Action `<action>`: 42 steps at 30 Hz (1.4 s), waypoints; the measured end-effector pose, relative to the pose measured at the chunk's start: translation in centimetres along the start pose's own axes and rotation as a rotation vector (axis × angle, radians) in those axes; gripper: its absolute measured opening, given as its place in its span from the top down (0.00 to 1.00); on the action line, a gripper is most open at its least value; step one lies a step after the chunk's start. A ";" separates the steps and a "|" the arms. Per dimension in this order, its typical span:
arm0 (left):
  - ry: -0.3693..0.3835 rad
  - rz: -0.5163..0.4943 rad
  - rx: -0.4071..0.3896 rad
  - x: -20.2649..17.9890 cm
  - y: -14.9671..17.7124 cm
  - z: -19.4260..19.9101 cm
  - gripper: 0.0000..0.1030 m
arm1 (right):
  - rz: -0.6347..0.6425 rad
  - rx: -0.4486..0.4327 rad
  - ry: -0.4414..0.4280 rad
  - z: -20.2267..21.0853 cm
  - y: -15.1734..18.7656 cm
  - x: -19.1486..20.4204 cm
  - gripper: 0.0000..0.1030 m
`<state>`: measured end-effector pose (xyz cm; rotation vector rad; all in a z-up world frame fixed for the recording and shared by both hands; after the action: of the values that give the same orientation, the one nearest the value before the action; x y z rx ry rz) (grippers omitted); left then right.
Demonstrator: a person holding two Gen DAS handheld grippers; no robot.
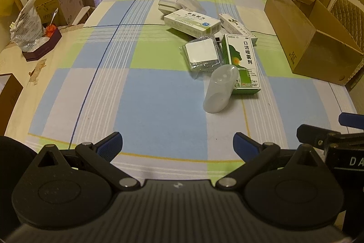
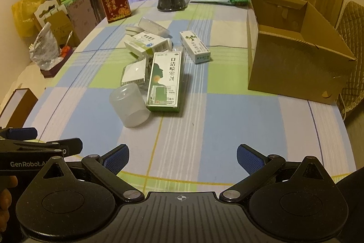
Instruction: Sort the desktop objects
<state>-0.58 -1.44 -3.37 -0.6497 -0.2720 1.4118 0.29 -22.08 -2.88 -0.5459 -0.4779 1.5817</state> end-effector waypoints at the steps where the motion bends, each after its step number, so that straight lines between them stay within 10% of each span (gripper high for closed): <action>1: 0.000 0.002 0.000 0.0 0.0 0.0 0.01 | 0.002 0.004 0.001 -0.1 0.0 0.0 0.00; 42: 0.039 0.065 -0.014 1.1 -1.4 -0.4 0.01 | -0.061 0.072 -0.022 -2.7 0.1 -1.4 0.00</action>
<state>0.95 -0.53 -3.18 -0.7024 -0.2323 1.4588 1.91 -23.49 -4.96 -0.4557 -0.4483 1.5418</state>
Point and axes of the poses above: each gripper's, at about its wrist camera, not at the fingertips, and z roughly against the way its jaws point, x to its left, y to its underside, the point moved 3 cm from there along -z, roughly the way its jaws point, and after that the axes turned 13 degrees about y, right-handed, at the moved point
